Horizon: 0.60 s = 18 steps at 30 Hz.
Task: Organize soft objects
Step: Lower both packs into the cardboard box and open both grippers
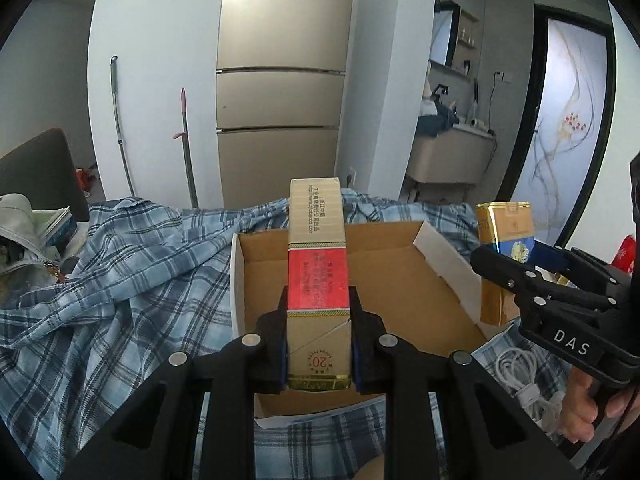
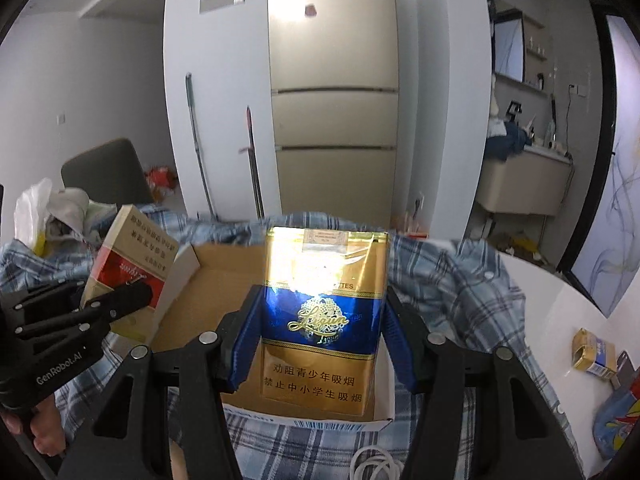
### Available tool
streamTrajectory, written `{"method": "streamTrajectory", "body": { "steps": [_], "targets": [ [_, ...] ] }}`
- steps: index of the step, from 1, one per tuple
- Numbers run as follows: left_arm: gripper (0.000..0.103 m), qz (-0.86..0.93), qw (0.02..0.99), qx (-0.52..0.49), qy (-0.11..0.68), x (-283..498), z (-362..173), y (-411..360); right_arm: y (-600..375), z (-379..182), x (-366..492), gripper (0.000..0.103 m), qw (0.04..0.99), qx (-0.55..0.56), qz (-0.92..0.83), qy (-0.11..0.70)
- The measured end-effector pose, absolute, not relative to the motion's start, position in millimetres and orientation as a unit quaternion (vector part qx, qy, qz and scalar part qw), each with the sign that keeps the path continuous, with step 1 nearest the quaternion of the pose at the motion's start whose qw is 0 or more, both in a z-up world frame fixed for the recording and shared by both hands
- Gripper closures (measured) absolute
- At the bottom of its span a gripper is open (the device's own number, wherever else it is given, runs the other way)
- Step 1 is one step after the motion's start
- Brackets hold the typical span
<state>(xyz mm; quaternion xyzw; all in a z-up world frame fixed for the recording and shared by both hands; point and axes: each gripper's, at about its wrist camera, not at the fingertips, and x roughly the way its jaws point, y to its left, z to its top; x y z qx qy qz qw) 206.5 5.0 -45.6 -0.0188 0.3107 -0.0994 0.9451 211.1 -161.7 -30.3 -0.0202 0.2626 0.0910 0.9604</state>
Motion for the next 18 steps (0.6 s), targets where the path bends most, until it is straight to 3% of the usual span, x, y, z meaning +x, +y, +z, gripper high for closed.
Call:
{"method": "streamTrajectory", "body": {
  "steps": [7, 8, 9, 11, 18],
  "targets": [
    [0.077, -0.096, 0.941, -0.028, 0.324, 209, -50, 7, -160, -34, 216, 0.045, 0.954, -0.018, 0.098, 0.284],
    [0.067, -0.093, 0.940, -0.030, 0.326, 209, -51, 8, -160, -34, 219, 0.041, 0.953, -0.016, 0.097, 0.286],
    [0.044, -0.088, 0.940, -0.031, 0.327, 209, -50, 8, -160, -34, 220, 0.040, 0.953, -0.015, 0.098, 0.287],
    [0.025, -0.076, 0.944, -0.039, 0.317, 207, -49, 12, -159, -35, 221, 0.037, 0.952, -0.016, 0.099, 0.290],
    [0.025, -0.068, 0.947, -0.044, 0.311, 204, -44, 16, -162, -34, 222, 0.036, 0.952, -0.011, 0.093, 0.291]
  ]
}}
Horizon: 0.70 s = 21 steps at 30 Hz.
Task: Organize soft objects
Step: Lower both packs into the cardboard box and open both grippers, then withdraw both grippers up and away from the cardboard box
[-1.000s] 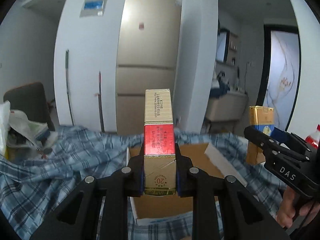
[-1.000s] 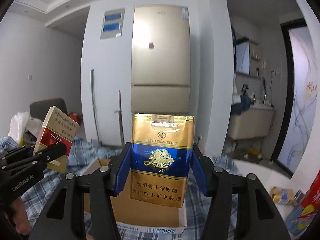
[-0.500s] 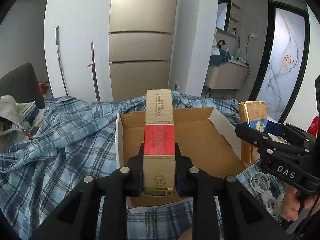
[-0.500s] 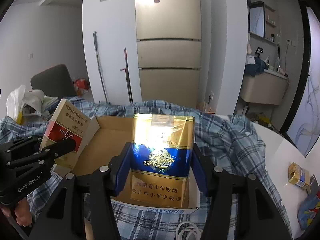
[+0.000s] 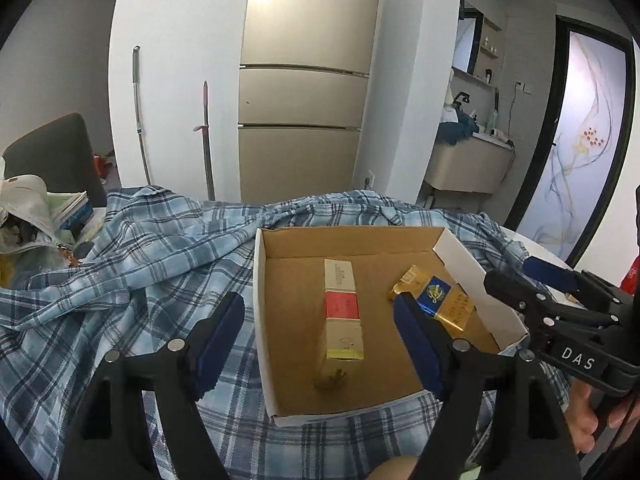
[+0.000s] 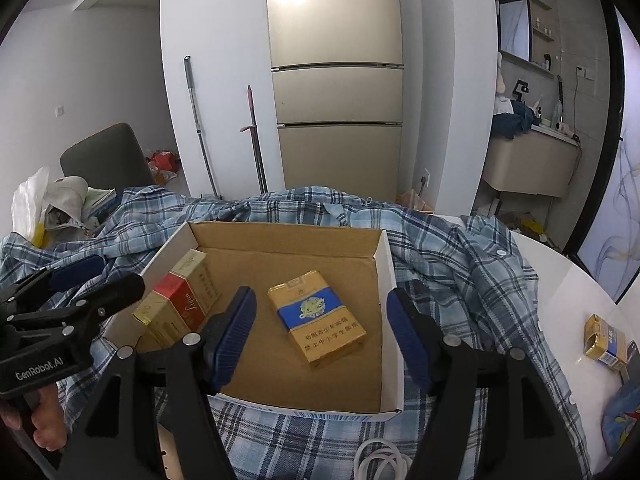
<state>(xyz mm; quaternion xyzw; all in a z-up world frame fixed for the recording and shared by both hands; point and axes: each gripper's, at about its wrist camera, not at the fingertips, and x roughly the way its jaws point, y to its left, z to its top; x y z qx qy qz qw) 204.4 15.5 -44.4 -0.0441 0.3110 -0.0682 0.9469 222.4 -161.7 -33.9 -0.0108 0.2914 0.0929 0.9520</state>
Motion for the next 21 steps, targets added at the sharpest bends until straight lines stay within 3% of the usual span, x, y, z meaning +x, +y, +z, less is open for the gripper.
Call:
{"method": "streamTrajectory", "body": {
  "steps": [9, 21],
  "targets": [
    [0.025, -0.057, 0.948, -0.036, 0.311, 201, -40, 13, -160, -32, 220, 0.036, 0.954, -0.021, 0.083, 0.286],
    [0.025, -0.066, 0.950, -0.029, 0.305, 160, 19, 3, -163, 20, 191, 0.036, 0.962, -0.047, 0.049, 0.264]
  ]
}}
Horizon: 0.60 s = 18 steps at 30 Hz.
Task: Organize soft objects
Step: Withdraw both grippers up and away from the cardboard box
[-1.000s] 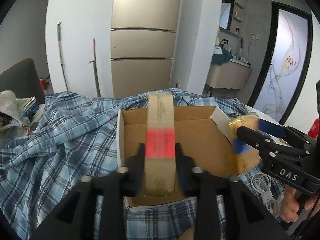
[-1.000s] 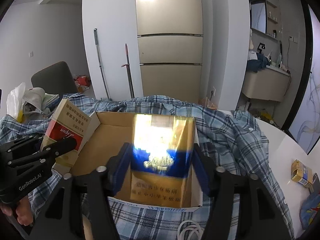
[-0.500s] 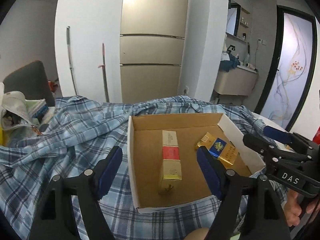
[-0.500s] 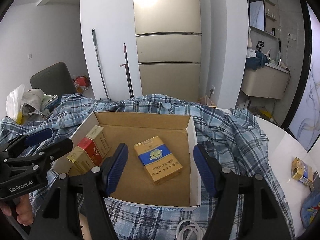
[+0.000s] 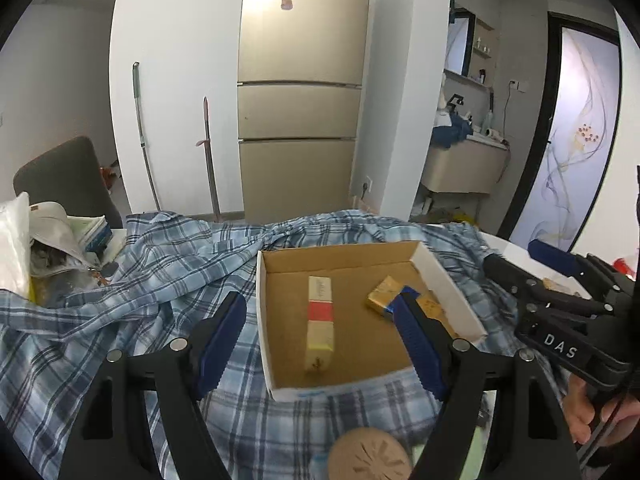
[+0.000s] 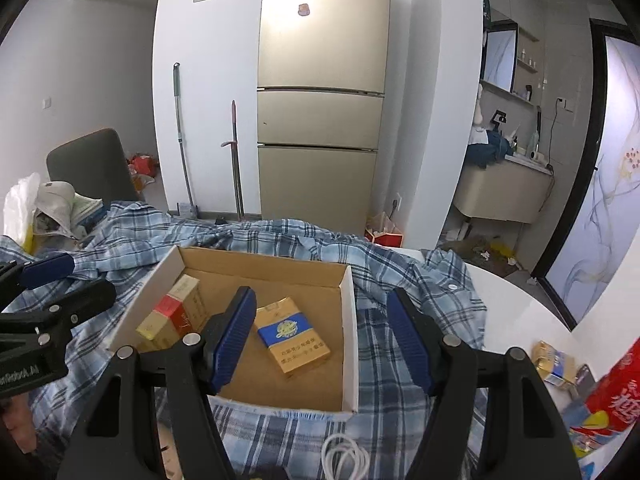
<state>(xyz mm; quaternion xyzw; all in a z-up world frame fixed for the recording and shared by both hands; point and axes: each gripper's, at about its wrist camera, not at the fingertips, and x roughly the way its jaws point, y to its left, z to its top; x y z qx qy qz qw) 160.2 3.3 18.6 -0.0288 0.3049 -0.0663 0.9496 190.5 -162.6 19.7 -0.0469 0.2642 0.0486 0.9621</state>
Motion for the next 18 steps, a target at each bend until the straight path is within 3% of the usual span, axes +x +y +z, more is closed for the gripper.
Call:
{"method": "streamTrajectory", "body": {
  "steps": [8, 18],
  "targets": [
    [0.025, -0.077, 0.951, -0.036, 0.298, 101, 32, 2, -155, 28, 139, 0.036, 0.959, -0.051, 0.070, 0.269],
    [0.025, -0.052, 0.952, -0.030, 0.299, 54, 9, 7, -150, 2, 103, 0.036, 0.947, -0.033, 0.099, 0.305]
  ]
}}
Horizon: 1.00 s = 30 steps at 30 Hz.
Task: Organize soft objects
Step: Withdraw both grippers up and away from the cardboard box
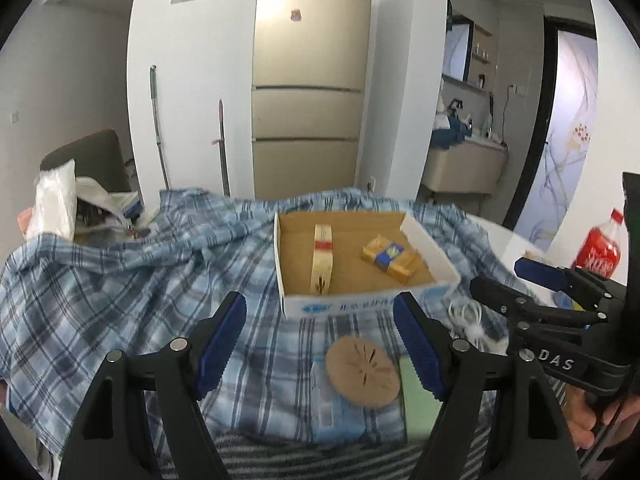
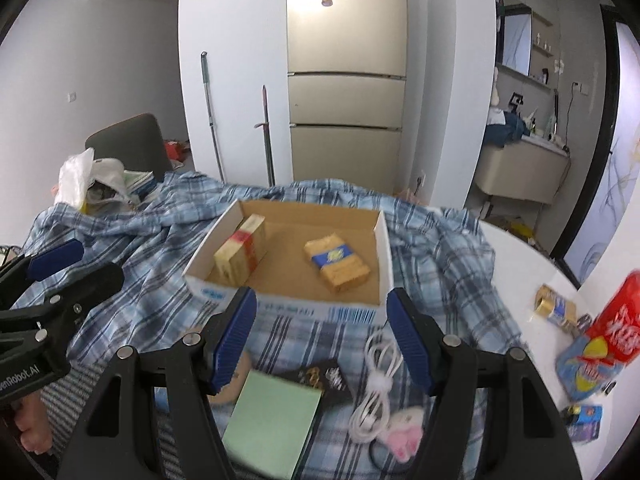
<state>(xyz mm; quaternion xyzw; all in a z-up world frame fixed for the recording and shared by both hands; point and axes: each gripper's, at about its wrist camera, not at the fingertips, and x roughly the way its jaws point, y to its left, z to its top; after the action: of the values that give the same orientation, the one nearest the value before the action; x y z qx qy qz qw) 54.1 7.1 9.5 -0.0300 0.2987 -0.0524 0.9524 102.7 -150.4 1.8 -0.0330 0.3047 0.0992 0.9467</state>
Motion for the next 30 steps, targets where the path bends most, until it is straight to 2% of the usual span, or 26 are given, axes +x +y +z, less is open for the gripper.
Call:
{"method": "streamTrajectory", "body": {
  "steps": [5, 10, 12, 16, 20, 30],
  "targets": [
    [0.025, -0.060, 0.949, -0.053, 0.305, 54, -23, 14, -154, -19, 95, 0.036, 0.942, -0.005, 0.128, 0.310],
    [0.024, -0.053, 0.934, -0.062, 0.348, 66, -50, 18, -164, -37, 96, 0.030, 0.949, -0.001, 0.119, 0.291],
    [0.012, -0.042, 0.930, -0.059, 0.360, 69, -55, 16, -169, -40, 99, 0.027, 0.946, 0.012, 0.125, 0.297],
    [0.012, -0.044, 0.920, -0.040, 0.388, 77, -65, 9, -172, -39, 100, 0.015, 0.946, 0.020, 0.125, 0.297],
    [0.012, -0.047, 0.904, -0.025, 0.424, 85, -77, 2, -167, -41, 100, 0.014, 0.945, 0.010, 0.128, 0.300],
    [0.012, -0.065, 0.898, -0.030, 0.434, 82, -78, 4, -164, -41, 99, 0.012, 0.945, 0.003, 0.126, 0.301]
  ]
}}
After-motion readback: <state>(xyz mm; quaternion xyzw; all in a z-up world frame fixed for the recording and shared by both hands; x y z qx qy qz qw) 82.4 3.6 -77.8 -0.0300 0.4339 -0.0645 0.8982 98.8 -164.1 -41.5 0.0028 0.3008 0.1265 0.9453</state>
